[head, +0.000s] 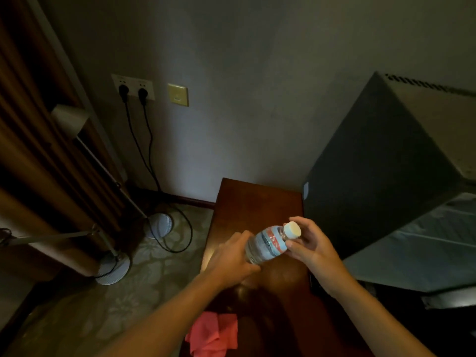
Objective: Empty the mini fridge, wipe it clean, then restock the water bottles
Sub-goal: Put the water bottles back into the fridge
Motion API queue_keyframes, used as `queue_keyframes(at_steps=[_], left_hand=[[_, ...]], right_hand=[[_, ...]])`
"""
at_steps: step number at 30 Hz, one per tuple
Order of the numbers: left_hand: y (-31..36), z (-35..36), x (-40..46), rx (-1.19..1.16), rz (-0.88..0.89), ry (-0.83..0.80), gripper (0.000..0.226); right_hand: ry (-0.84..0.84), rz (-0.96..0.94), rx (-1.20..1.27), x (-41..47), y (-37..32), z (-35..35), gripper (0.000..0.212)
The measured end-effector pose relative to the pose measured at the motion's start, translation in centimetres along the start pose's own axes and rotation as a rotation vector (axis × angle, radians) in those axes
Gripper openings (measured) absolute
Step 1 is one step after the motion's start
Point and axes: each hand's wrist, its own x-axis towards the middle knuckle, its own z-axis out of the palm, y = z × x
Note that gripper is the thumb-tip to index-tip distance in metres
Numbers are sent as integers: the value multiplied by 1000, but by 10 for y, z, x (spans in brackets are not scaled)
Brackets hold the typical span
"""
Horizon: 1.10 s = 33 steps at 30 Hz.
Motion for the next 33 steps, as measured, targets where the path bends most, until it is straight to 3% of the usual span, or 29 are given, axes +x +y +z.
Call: queue_keyframes(at_steps=[6, 14, 17, 26, 33], left_hand=[[57, 48, 2, 26, 81, -58, 60], [115, 106, 20, 97, 219, -221, 62], [128, 120, 24, 138, 234, -212, 60], [164, 145, 36, 227, -22, -37, 43], [180, 157, 42, 257, -116, 57, 51]], right_hand=[[261, 194, 191, -36, 25, -16, 54], [482, 72, 232, -67, 49, -92, 40], [530, 52, 142, -80, 69, -127, 51], [529, 32, -53, -78, 95, -233, 57], [463, 26, -110, -46, 114, -272, 54]])
